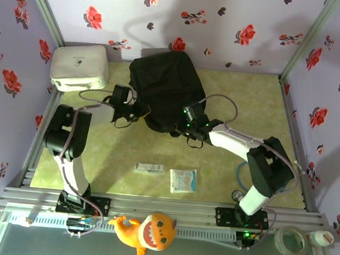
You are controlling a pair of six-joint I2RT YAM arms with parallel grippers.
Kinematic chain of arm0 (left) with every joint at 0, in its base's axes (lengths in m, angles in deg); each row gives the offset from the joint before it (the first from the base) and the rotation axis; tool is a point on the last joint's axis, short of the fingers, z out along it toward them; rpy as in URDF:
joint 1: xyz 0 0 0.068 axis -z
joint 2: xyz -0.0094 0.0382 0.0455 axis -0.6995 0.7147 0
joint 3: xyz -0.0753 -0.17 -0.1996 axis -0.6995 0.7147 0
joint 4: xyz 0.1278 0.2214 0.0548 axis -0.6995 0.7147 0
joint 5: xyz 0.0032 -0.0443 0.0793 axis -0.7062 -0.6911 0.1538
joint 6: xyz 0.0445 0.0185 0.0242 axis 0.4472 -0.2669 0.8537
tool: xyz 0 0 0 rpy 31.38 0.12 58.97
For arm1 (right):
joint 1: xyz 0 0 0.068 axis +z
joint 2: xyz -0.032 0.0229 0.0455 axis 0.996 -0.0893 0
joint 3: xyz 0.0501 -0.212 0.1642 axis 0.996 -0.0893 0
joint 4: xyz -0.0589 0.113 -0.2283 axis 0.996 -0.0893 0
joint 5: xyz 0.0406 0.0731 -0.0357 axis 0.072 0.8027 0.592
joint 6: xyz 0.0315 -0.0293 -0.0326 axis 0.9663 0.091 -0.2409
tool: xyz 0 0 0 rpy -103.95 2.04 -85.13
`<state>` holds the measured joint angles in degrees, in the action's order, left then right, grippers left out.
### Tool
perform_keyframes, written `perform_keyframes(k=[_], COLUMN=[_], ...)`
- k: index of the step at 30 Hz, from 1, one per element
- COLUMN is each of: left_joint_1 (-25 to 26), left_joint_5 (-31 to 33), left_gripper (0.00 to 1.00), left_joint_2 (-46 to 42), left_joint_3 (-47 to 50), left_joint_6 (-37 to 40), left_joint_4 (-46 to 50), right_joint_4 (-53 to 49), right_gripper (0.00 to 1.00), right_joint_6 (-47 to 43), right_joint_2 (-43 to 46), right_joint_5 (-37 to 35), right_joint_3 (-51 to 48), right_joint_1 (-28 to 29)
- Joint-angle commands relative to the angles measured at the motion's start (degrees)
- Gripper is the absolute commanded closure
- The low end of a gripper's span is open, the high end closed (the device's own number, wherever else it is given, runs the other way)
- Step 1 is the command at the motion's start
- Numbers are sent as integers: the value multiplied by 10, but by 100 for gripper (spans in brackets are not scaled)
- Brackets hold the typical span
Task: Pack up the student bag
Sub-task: Zip the student bag at the top-center of the table.
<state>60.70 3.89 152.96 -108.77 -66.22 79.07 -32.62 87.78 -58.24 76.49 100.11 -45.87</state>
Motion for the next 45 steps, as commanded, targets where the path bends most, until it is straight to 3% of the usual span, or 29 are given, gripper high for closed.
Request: perform_keyframes(k=[1,8,15,21,26,30,34,41,45], left_joint_1=[-21,-41,-52,-53,-50,-47,-48,-53,-60], left_joint_5=[27,12,-73,-91,-94,-95,-85,-48,-44], left_gripper=[56,41,39,39,40,49,70,95,100], left_joint_2=[-72,-141,-116,-83,-52,-30,-17,-18,-14], left_joint_3=[32,106,150,166,156,150,145,134,128], left_joint_6=[5,-43,-143,-208,-221,-219,-208,-153,-122], left_joint_4=[35,24,-105,-210,-229,-225,-210,-149,-125], right_joint_4=[-4,24,37,46,50,49,41,16,-1], right_gripper=[100,100,100,100,100,100,100,100,100], right_joint_6=[-37,-41,-33,-24,-20,-19,-18,-5,2], right_joint_2=[-40,-128,-172,-184,-182,-177,-163,-106,-63], right_joint_5=[21,74,105,120,122,118,99,46,8], right_joint_3=[66,170,225,227,223,216,196,121,73], right_joint_1=[13,36,54,62,64,63,63,41,25])
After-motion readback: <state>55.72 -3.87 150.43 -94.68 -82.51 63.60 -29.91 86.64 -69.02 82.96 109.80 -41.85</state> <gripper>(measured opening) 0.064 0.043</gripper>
